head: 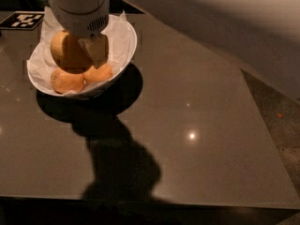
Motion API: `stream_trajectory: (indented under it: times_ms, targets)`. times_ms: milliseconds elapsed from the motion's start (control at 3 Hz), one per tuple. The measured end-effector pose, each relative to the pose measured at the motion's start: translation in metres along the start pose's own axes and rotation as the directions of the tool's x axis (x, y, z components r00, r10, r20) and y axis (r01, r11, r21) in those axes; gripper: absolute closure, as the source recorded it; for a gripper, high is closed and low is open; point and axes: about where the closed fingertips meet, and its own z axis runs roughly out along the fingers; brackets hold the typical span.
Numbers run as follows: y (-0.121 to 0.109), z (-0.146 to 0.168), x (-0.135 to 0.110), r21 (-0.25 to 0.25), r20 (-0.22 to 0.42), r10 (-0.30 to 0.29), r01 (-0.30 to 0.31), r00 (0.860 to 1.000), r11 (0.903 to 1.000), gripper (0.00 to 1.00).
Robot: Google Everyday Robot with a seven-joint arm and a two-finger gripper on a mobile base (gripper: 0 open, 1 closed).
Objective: Pick orange from white bowl
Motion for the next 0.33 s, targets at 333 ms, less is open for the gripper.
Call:
stream_trajectory:
  times_ms: [333]
  targets:
    - [0.0082, -0.0205, -0.0146, 0.032, -0.012, -0.007, 0.007, 1.0, 0.9995, 1.0]
